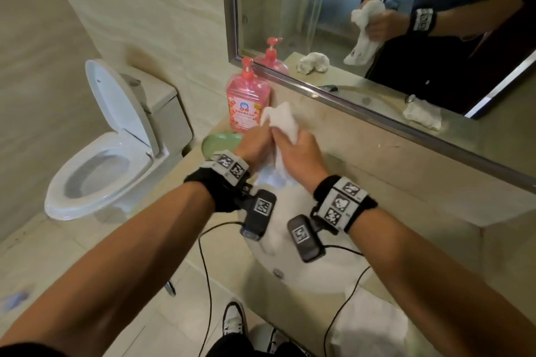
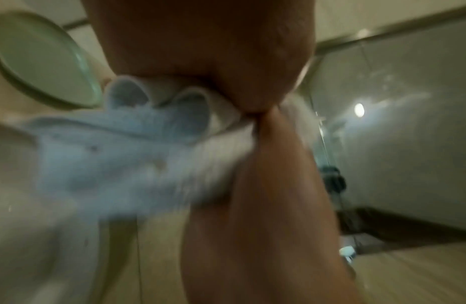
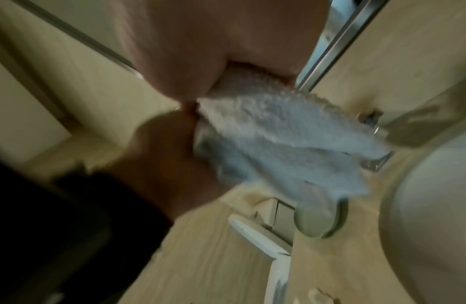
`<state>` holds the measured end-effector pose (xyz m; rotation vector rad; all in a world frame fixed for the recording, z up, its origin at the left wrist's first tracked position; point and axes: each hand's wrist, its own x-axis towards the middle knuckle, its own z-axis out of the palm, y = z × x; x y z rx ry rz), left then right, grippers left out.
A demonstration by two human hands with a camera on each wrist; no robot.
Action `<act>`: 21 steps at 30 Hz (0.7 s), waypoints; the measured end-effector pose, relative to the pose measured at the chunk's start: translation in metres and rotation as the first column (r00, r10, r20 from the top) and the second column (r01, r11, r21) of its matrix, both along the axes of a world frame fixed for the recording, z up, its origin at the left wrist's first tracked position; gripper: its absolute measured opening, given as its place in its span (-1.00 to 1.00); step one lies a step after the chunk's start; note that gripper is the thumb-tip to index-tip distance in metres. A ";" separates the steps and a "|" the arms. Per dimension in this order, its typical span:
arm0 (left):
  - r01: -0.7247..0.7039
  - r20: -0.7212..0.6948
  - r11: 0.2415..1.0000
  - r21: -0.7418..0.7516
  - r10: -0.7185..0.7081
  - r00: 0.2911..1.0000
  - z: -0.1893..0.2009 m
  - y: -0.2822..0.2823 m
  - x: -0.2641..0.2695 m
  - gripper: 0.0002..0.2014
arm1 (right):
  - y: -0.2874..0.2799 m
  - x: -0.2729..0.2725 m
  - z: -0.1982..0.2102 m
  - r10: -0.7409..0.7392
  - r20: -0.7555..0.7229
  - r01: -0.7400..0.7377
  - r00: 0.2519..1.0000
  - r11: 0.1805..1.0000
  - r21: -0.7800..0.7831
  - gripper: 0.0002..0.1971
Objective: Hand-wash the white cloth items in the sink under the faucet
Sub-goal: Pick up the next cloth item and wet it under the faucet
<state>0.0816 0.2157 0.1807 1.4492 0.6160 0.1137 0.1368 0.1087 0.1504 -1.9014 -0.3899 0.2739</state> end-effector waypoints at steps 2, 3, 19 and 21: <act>0.048 -0.018 0.995 0.091 -0.046 0.999 -0.003 -0.011 0.003 -0.64 | 0.010 0.001 0.007 -0.072 -0.024 0.072 0.997 0.997 0.015 -0.67; 0.075 -0.015 0.991 0.107 -0.074 0.997 -0.003 -0.015 0.003 -0.64 | 0.010 0.005 0.009 -0.123 -0.049 0.123 0.991 0.992 -0.002 -0.64; 0.712 -0.574 0.396 0.580 -0.421 0.702 -0.011 0.051 -0.029 -0.56 | -0.043 0.029 0.017 0.481 0.062 -0.424 0.875 0.820 -0.385 -0.71; 0.702 -0.538 0.464 0.540 -0.451 0.712 -0.013 0.063 -0.035 -0.69 | -0.054 0.034 0.016 0.587 0.042 -0.450 0.809 0.663 -0.598 -0.69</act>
